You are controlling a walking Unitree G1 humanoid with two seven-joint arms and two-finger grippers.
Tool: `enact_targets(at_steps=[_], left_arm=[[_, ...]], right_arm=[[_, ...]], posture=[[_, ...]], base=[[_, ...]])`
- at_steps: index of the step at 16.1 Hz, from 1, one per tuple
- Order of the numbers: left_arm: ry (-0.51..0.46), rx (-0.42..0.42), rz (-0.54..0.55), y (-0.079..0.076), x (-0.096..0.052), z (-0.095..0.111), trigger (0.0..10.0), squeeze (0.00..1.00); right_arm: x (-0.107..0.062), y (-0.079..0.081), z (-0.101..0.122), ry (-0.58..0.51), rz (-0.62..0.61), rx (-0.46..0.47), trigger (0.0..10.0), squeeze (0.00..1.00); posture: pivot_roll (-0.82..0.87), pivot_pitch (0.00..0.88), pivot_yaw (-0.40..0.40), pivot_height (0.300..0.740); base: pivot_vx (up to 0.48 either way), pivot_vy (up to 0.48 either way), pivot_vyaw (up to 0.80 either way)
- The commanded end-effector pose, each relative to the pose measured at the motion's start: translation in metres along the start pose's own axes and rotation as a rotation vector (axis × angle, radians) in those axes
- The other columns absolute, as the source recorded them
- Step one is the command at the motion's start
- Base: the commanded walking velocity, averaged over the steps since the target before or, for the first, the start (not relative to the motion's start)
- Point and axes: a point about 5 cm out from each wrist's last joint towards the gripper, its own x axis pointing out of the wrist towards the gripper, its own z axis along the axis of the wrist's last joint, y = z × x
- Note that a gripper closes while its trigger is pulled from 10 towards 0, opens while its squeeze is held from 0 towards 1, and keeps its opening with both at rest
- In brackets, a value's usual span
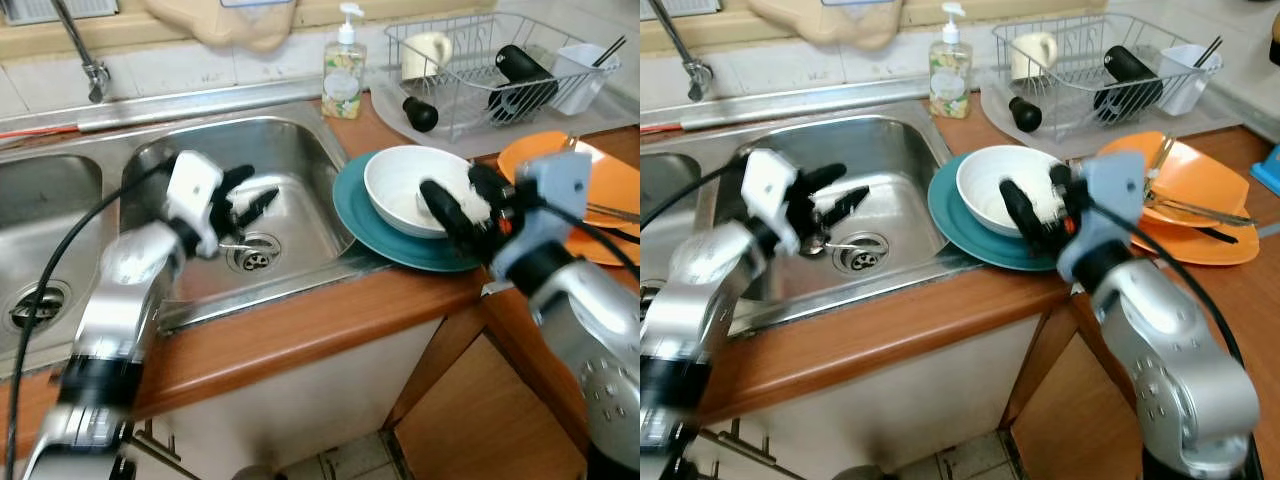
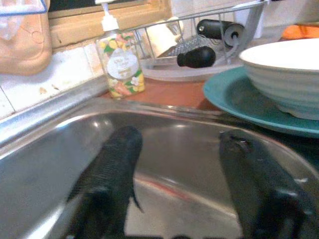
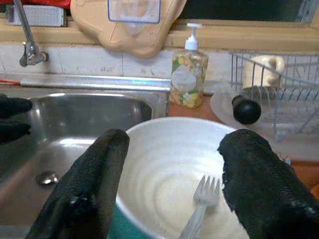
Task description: Kitchen organization
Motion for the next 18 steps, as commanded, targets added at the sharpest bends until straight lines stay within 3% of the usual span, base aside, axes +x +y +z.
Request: enact_targets(at_steps=[1, 3, 4, 5, 11, 12, 16, 17, 18], left_arm=[[-0.023, 0.016, -0.038, -0.006, -0.005, 0.011, 10.0, 1.00], [-0.036, -0.002, -0.057, -0.015, -0.013, 0.015, 10.0, 1.00], [-0.030, -0.018, -0.105, -0.022, -0.018, 0.016, 10.0, 0.00], [-0.025, -0.031, -0.133, -0.027, -0.022, 0.017, 10.0, 0.00], [-0.020, -0.107, -0.187, -0.053, -0.025, 0.022, 10.0, 0.00], [-0.022, -0.117, -0.194, -0.058, -0.025, 0.023, 10.0, 0.00], [-0.021, -0.139, -0.191, -0.065, -0.025, 0.024, 10.0, 0.00], [-0.018, -0.149, -0.189, -0.067, -0.026, 0.025, 10.0, 0.00], [-0.018, -0.152, -0.189, -0.068, -0.026, 0.025, 10.0, 0.00]], right_arm=[[-0.004, 0.001, 0.003, -0.026, 0.003, -0.001, 10.0, 1.00], [-0.005, 0.000, -0.002, -0.013, -0.016, 0.001, 10.0, 1.00], [-0.004, -0.001, -0.004, -0.001, -0.038, -0.019, 10.0, 0.24], [-0.003, -0.001, -0.005, 0.005, -0.044, -0.029, 10.0, 0.00], [-0.003, -0.011, -0.023, 0.124, -0.073, -0.062, 10.0, 0.00], [-0.005, -0.015, -0.026, 0.146, -0.078, -0.064, 7.6, 0.00], [-0.008, -0.029, -0.031, 0.150, -0.110, -0.018, 2.9, 0.00], [-0.008, -0.032, -0.032, 0.136, -0.090, 0.021, 0.2, 0.00], [-0.007, -0.032, -0.032, 0.134, -0.081, 0.025, 0.0, 0.00]], posture=[[-0.04, 0.000, 0.041, 0.740], [-0.03, 0.000, 0.038, 0.740], [-0.02, 0.000, 0.036, 0.740], [-0.02, 0.000, 0.036, 0.740], [-0.02, 0.000, 0.038, 0.740], [-0.02, 0.000, 0.037, 0.740], [-0.01, 0.000, 0.031, 0.740], [-0.01, 0.000, 0.030, 0.740], [-0.01, 0.000, 0.030, 0.740]], base=[[0.000, 0.000, 0.00], [0.000, 0.000, 0.00], [0.000, 0.000, 0.00], [0.000, 0.000, 0.00], [0.000, 0.000, 0.00], [0.000, 0.000, 0.00], [0.000, 0.000, 0.00], [0.000, 0.000, 0.00], [0.000, 0.000, 0.00]])
